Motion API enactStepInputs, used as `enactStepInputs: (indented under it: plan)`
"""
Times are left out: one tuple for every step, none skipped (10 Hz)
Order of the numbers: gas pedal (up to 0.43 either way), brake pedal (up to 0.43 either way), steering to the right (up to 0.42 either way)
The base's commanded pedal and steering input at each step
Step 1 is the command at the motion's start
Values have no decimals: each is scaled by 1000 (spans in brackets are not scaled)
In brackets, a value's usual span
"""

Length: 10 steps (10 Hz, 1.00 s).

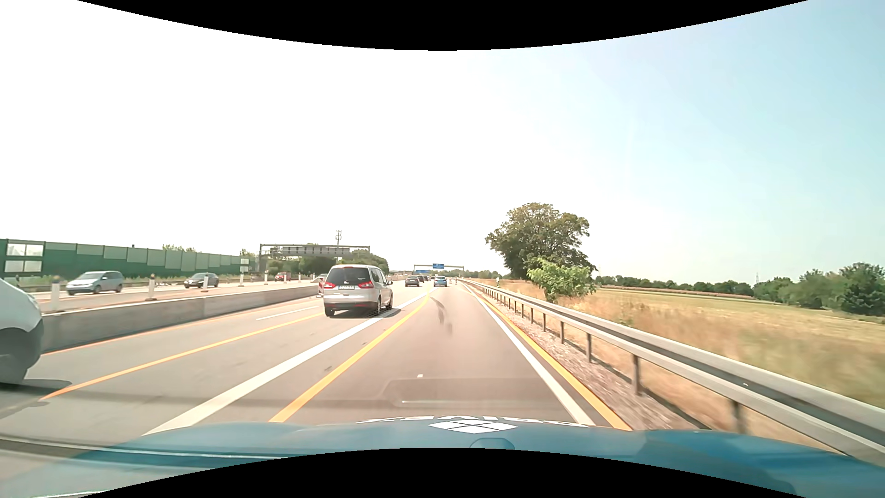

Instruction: Follow the waypoints while adhering to traffic rules and regulations

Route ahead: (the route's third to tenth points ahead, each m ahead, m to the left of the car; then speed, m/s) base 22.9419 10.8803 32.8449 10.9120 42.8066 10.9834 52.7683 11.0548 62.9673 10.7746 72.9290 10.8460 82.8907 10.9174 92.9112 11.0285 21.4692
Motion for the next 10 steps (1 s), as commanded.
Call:
enactStepInputs:
  plan:
    - [157,0,-5]
    - [157,0,-6]
    - [157,0,-7]
    - [157,0,-7]
    - [157,0,-8]
    - [157,0,-9]
    - [157,0,-9]
    - [157,0,-9]
    - [157,0,-9]
    - [157,0,-10]
